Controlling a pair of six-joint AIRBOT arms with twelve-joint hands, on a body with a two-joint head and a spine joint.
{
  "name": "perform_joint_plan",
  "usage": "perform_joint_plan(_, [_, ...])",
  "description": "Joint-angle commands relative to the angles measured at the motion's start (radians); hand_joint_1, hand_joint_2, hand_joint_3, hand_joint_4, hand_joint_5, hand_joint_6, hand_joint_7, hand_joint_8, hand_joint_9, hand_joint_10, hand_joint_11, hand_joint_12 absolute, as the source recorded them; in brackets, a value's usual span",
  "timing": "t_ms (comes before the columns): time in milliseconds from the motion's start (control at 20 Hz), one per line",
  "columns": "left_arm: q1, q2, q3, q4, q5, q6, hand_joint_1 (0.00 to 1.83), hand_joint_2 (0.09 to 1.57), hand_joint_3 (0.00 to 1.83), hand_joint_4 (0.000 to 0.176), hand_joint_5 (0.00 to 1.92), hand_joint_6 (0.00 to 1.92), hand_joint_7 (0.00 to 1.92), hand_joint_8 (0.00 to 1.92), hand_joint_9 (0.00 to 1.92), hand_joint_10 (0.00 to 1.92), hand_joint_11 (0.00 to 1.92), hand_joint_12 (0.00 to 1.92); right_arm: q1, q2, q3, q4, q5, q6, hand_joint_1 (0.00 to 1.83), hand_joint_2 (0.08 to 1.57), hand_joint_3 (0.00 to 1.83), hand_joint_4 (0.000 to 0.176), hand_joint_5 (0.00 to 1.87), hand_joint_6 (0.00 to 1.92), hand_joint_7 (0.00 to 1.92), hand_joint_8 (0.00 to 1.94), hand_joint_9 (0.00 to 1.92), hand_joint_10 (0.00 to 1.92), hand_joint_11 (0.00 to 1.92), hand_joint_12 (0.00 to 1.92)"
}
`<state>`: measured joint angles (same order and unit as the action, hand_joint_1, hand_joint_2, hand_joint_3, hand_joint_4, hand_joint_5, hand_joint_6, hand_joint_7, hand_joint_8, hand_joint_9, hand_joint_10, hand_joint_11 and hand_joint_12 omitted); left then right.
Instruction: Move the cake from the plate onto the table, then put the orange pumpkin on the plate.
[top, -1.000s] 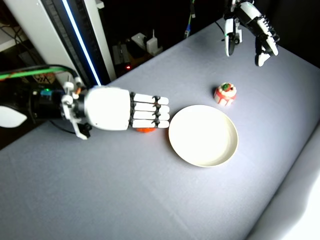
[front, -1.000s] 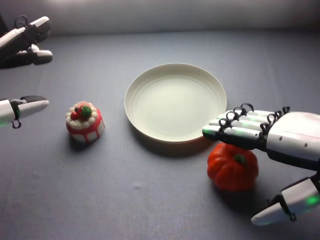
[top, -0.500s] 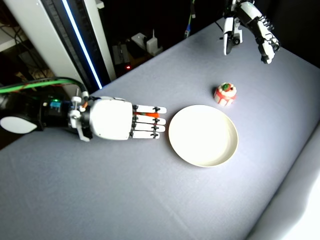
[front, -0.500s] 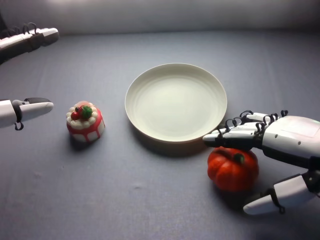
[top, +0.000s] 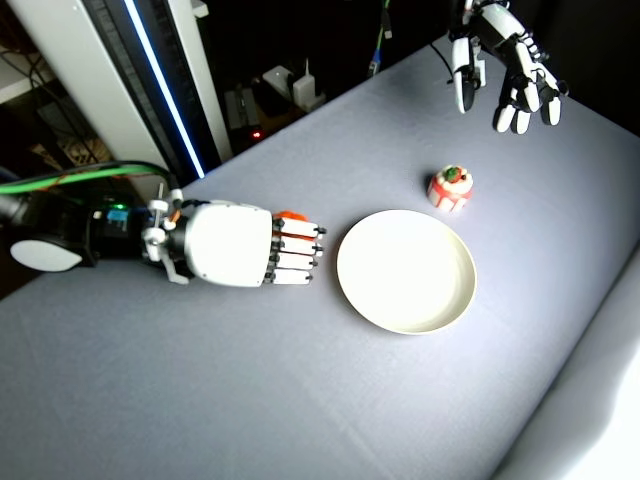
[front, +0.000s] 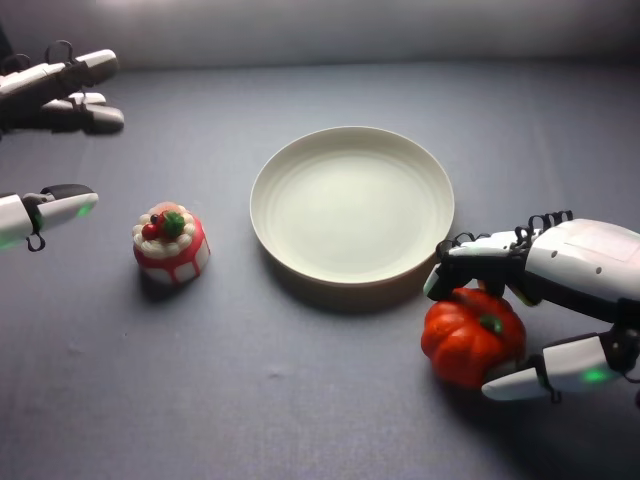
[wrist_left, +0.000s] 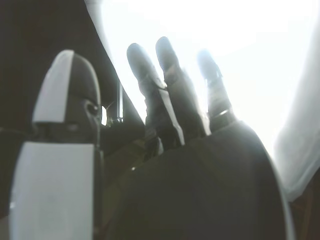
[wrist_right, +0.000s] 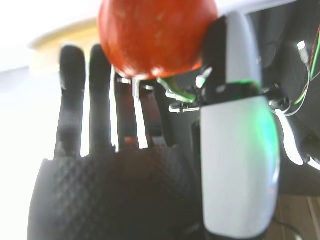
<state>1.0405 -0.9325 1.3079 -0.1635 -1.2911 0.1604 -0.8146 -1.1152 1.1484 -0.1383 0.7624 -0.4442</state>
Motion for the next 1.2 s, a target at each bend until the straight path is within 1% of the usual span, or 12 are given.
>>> perform_joint_plan(0, [-0.008,0.000,0.005,-0.033,-0.118,-0.004,1.26,1.16,0.00,0.010,0.16,0.00,0.60,0.01,0.40,0.01,0.00,0.17,0.001,-0.002,-0.005,0.005,0.084,0.004,1.10,1.26,0.00,0.000,0.69,1.45,0.74,1.87,0.97,1.92,1.13,1.92])
perform_joint_plan(50, [-0.008,0.000,0.005,-0.033,-0.118,-0.004,1.28,1.15,0.00,0.000,0.14,0.00,0.60,0.00,0.39,0.00,0.00,0.36,0.001,-0.001,-0.008,0.005,0.085,0.004,1.10,1.26,0.00,0.000,0.71,1.45,0.78,1.93,1.05,1.92,1.22,1.92])
perform_joint_plan(100, [-0.008,0.000,0.005,-0.033,-0.118,-0.004,1.27,1.16,0.00,0.000,0.15,0.02,0.30,0.00,0.40,0.01,0.00,0.90,0.001,0.000,-0.011,0.005,0.087,0.004,1.10,1.25,0.00,0.000,0.73,1.41,0.86,1.94,1.14,1.92,1.30,1.92])
perform_joint_plan(200, [-0.008,-0.002,0.005,-0.033,-0.117,-0.004,1.17,1.12,0.00,0.054,0.18,0.01,0.27,0.00,0.27,0.02,0.00,0.58,0.001,0.001,-0.016,0.005,0.092,0.004,1.11,1.24,0.00,0.000,0.75,1.40,0.92,1.94,1.19,1.92,1.35,1.92])
perform_joint_plan(250, [-0.008,-0.002,0.005,-0.033,-0.116,-0.004,1.26,1.11,0.00,0.045,0.17,0.00,0.17,0.00,0.41,0.03,0.19,1.03,0.001,0.006,-0.018,0.004,0.096,0.004,1.11,1.24,0.00,0.000,0.74,1.41,0.88,1.94,1.13,1.92,1.28,1.92])
perform_joint_plan(350, [-0.008,-0.003,0.005,-0.033,-0.113,-0.004,1.28,1.05,0.00,0.126,0.17,0.00,0.12,0.00,0.67,0.04,0.41,1.03,0.001,0.028,-0.027,-0.008,0.100,0.004,1.10,1.24,0.00,0.000,0.74,1.42,0.84,1.93,1.07,1.92,1.22,1.92])
perform_joint_plan(400, [-0.008,-0.003,0.005,-0.033,-0.112,-0.004,1.27,1.04,0.00,0.138,0.16,0.00,0.11,0.00,0.72,0.02,0.41,0.98,0.001,0.040,-0.034,-0.020,0.101,0.004,1.10,1.24,0.00,0.000,0.74,1.41,0.83,1.91,1.04,1.92,1.18,1.92])
perform_joint_plan(500, [-0.008,-0.003,0.006,-0.033,-0.110,-0.004,1.30,1.01,0.00,0.132,0.18,0.01,0.08,0.00,0.74,0.01,0.45,0.85,0.005,0.059,-0.045,-0.035,0.110,0.004,1.17,1.11,0.30,0.000,0.67,1.44,0.82,1.53,0.91,1.92,1.02,1.92])
perform_joint_plan(600, [-0.008,-0.004,0.008,-0.033,-0.107,-0.004,1.22,1.00,0.00,0.130,0.17,0.00,0.11,0.00,0.71,0.00,0.14,1.05,0.036,0.096,-0.059,-0.063,0.124,0.004,1.10,1.15,0.18,0.000,0.74,1.42,0.82,1.91,0.99,1.92,1.13,1.92])
perform_joint_plan(800, [-0.007,-0.011,0.013,-0.033,-0.104,-0.004,1.06,0.89,0.00,0.168,0.14,0.00,0.11,0.00,0.42,0.00,0.01,1.37,0.114,0.133,-0.068,-0.117,0.125,0.002,1.13,1.13,0.12,0.000,0.82,1.30,0.95,1.92,1.07,1.92,1.17,1.92])
perform_joint_plan(900, [-0.007,-0.014,0.017,-0.030,-0.101,-0.004,1.05,0.87,0.00,0.161,0.10,0.00,0.09,0.00,0.37,0.01,0.15,1.39,0.157,0.142,-0.059,-0.139,0.124,-0.001,1.14,1.10,0.09,0.000,0.90,1.18,1.03,1.94,1.19,1.92,1.30,1.92])
perform_joint_plan(1150, [-0.008,-0.021,0.027,-0.023,-0.098,-0.004,0.99,0.85,0.00,0.136,0.10,0.00,0.10,0.00,0.49,0.01,0.24,1.34,0.291,0.115,0.005,-0.188,0.052,-0.020,1.08,1.19,0.04,0.000,0.79,1.35,0.70,1.84,0.71,1.90,0.74,1.92])
